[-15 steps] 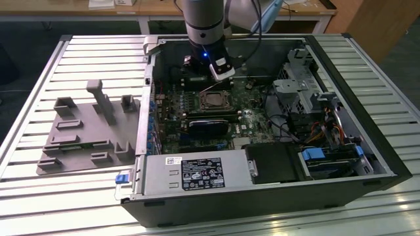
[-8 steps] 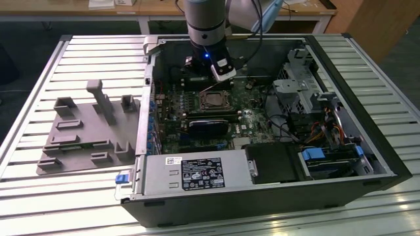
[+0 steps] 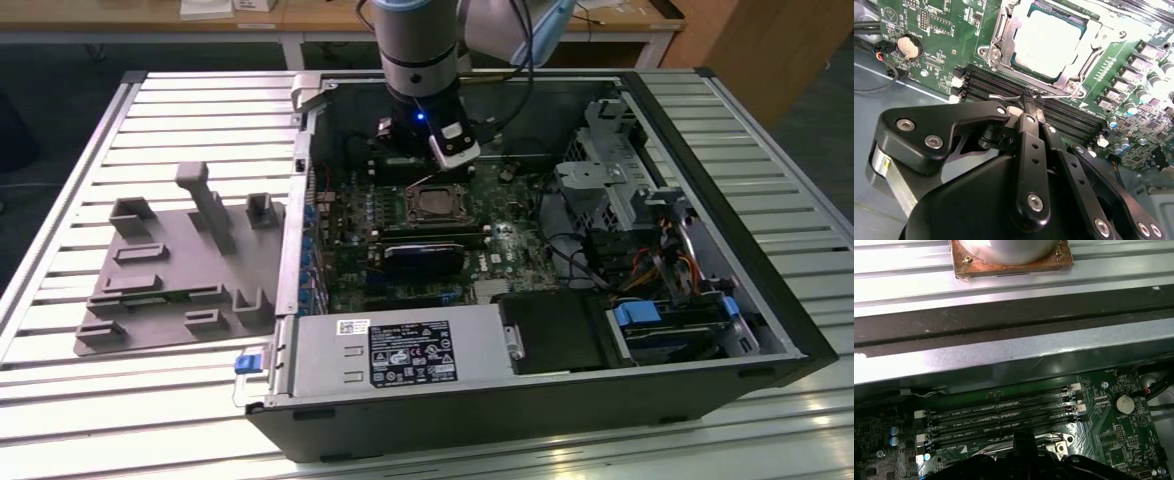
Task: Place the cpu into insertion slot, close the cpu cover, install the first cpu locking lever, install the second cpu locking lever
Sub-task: 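Install the first cpu locking lever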
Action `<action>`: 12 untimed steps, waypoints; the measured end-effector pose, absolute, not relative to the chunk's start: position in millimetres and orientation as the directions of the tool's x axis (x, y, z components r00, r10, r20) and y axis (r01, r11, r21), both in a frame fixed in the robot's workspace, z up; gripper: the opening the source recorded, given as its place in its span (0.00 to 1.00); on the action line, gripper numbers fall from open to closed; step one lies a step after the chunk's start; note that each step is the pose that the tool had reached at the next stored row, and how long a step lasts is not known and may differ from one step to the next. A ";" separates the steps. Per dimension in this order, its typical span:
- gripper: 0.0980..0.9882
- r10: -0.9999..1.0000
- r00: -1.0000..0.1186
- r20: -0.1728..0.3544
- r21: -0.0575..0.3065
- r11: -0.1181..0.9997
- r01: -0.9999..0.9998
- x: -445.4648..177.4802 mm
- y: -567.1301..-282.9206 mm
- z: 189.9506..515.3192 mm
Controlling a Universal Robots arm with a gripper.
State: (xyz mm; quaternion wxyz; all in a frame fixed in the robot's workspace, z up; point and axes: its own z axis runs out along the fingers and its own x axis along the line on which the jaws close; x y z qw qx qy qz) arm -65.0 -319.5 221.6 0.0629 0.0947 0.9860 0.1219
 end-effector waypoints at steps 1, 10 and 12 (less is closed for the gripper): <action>0.00 0.202 -0.974 -0.101 0.252 0.952 0.172 -65.1 -319.5 221.5; 0.00 0.215 -0.967 -0.139 0.261 0.950 0.174 -65.0 -319.4 219.9; 0.00 0.221 -0.964 -0.149 0.262 0.949 0.177 -65.0 -319.1 219.2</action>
